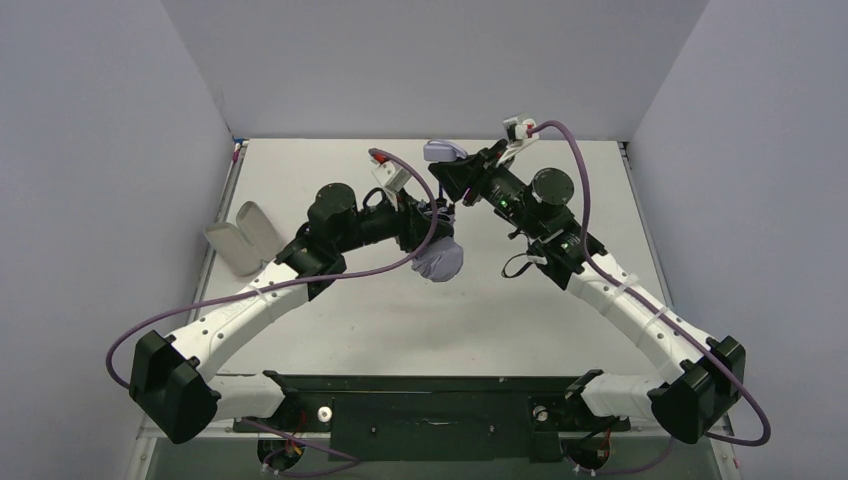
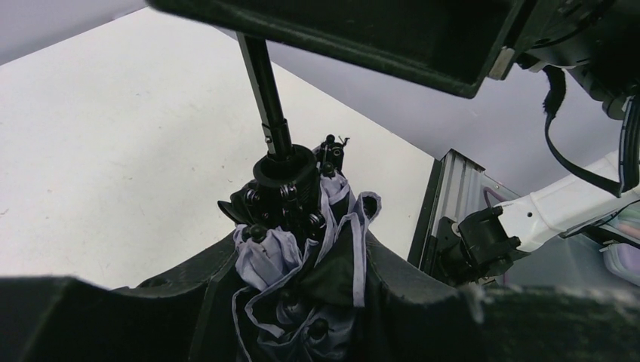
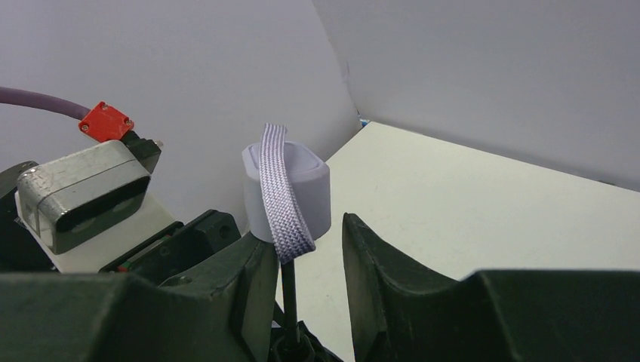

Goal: Open the umbrella

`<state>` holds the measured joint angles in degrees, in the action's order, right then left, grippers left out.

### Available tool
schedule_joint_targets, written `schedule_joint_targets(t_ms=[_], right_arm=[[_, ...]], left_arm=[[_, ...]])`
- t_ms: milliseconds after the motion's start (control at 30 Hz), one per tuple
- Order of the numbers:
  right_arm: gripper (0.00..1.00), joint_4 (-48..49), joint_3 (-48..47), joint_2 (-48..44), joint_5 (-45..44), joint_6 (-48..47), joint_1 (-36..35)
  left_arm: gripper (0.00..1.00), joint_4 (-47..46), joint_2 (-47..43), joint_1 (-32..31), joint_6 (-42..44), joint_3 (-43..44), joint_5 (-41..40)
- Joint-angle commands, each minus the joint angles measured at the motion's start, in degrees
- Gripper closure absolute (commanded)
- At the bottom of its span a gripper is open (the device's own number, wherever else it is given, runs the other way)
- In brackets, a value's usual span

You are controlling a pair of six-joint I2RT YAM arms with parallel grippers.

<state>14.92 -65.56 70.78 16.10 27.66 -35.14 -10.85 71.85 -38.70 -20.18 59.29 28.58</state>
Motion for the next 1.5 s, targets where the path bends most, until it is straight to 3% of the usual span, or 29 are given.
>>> schedule_joint_targets(t_ms=[0,433,800,1467], right_arm=[[0.68,7.13,-1.90,0.97,-0.54,1.36,-0.02],[0.68,9.27,-7.58,3.03,-2.73,1.59,0.60],[0.74,10.29,-13.98,5.43,-3.40,2.53,4.44],[0.75,15.81,-28.50,11.64,-5.16,5.99,10.94]], left_arm=[[1.00,-5.55,-0.80,-1.02,-0.20,2.35,3.78],[1.00,-3.92,-1.33,-2.60,1.14,-2.67,4.81],[1.00,-1.27,-2.46,-2.61,5.83,-10.14,5.24],[1.00,3.44,-3.15,-2.65,13.71,-21.01,4.72]])
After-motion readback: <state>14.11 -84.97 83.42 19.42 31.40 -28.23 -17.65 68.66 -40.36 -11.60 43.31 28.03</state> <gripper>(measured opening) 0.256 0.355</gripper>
